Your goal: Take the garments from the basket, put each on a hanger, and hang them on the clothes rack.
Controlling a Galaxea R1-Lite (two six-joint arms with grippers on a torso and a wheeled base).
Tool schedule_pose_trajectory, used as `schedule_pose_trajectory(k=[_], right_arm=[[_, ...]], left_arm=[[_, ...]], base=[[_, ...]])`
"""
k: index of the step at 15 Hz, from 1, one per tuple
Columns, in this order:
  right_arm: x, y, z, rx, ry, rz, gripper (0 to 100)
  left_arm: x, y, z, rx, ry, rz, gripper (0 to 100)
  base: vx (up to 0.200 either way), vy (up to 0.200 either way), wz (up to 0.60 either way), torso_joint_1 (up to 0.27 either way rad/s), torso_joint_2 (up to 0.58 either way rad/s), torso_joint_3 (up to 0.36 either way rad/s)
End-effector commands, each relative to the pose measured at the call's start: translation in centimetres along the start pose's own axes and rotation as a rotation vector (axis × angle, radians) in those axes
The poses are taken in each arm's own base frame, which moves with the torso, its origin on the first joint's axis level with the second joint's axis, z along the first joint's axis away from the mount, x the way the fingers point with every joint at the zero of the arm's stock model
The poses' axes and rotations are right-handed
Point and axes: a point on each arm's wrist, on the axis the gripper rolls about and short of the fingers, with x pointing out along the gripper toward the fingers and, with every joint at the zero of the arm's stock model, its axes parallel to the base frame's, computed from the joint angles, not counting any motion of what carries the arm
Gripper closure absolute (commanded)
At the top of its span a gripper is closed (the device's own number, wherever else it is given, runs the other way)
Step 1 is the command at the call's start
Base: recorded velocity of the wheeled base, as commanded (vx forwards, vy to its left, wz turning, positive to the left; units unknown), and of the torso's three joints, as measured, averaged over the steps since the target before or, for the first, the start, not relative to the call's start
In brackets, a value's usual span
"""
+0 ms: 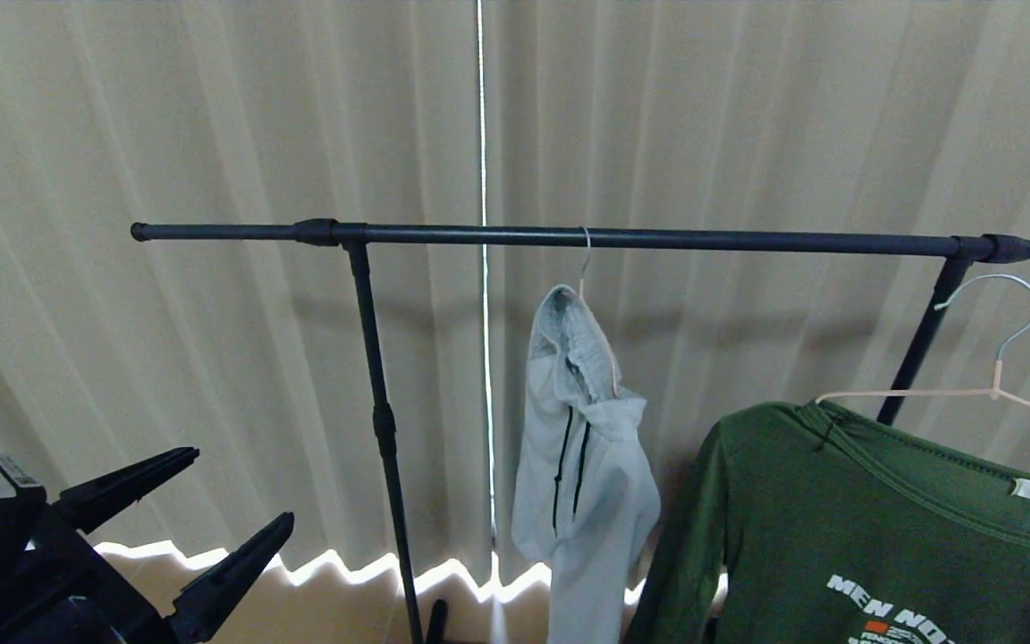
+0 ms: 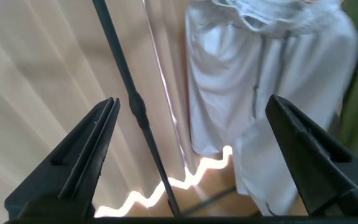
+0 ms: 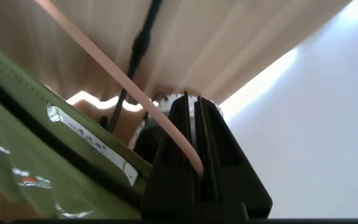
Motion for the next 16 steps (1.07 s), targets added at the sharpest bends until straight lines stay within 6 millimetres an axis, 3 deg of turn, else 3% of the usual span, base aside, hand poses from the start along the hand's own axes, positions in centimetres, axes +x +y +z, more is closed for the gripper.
schedule_pose_trajectory(k=[1,7,12,16], right_arm=[[0.1,0.2,0.0,-0.006,-0.001,0.014,100],[0.5,0.2,0.7,0.004,-0.030,0.012,100],[5.7,0.1,4.8,0.012,-0.065,-0.016,100],[9.7,1.1,6.1,-0.006,-0.007,-0.062,100]], left_arm=[[0.1,0.0,0.0,-0.001,0.003,-0.002,0],[0.0,0.0,0.0,0.021,-0.002,0.001,0],[-0.3,0.1,0.2,0.043,-0.018,0.016,0],[-0.8,0.3,0.6,0.045,-0.049,0.038,0]], base=[[0.200,0.000,0.00,-0.002,0.00,0.002],[0.033,0.000,0.00,0.000,0.00,0.000],[0.000,0.000,0.00,0.000,0.00,0.000],[0.000,0.000,0.00,0.000,0.00,0.000]])
